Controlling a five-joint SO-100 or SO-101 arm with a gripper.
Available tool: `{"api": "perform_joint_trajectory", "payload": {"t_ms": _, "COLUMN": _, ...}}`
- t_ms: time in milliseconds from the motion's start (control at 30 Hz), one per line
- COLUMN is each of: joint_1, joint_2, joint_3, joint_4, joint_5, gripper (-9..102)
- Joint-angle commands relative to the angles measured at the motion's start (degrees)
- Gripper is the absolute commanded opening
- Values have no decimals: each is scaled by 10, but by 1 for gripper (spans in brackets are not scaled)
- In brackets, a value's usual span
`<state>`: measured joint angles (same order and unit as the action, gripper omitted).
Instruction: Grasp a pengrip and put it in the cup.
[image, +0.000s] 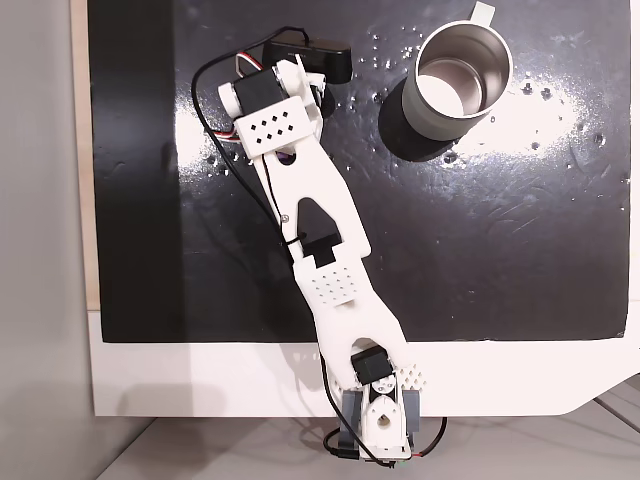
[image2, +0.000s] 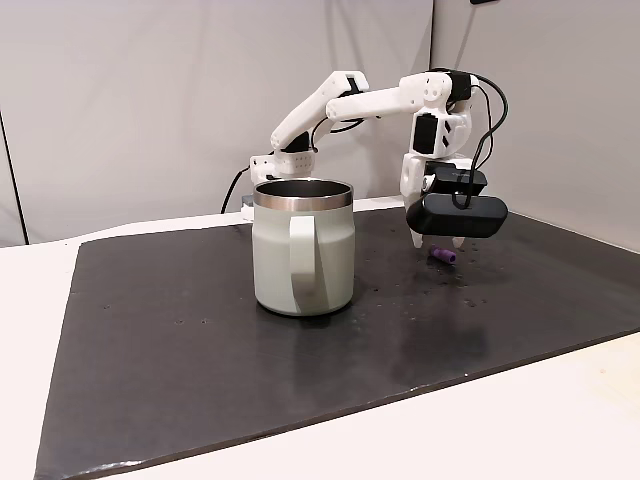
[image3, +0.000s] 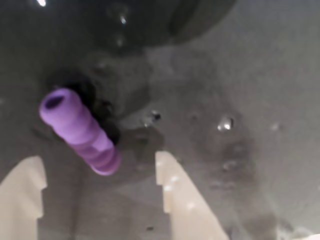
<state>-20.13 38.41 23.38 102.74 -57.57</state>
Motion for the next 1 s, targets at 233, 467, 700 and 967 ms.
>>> {"api": "perform_joint_trajectory", "payload": {"t_ms": 233, "joint_1": 0, "joint_2": -67, "joint_3": -76, "joint_4": 6, "joint_5": -4, "gripper": 21}}
{"api": "perform_joint_trajectory", "payload": {"t_ms": 467, "joint_1": -1, "joint_2": -85, "joint_3": -76, "joint_4": 6, "joint_5": 1, "gripper": 2}}
{"api": "perform_joint_trajectory", "payload": {"t_ms": 700, "joint_1": 14, "joint_2": -37, "joint_3": -43, "joint_4": 7, "joint_5": 8, "gripper": 0}}
{"api": "perform_joint_trajectory", "payload": {"t_ms": 967, "joint_1": 40, "joint_2": 184, "joint_3": 127, "joint_4": 7, "joint_5": 7, "gripper": 0}}
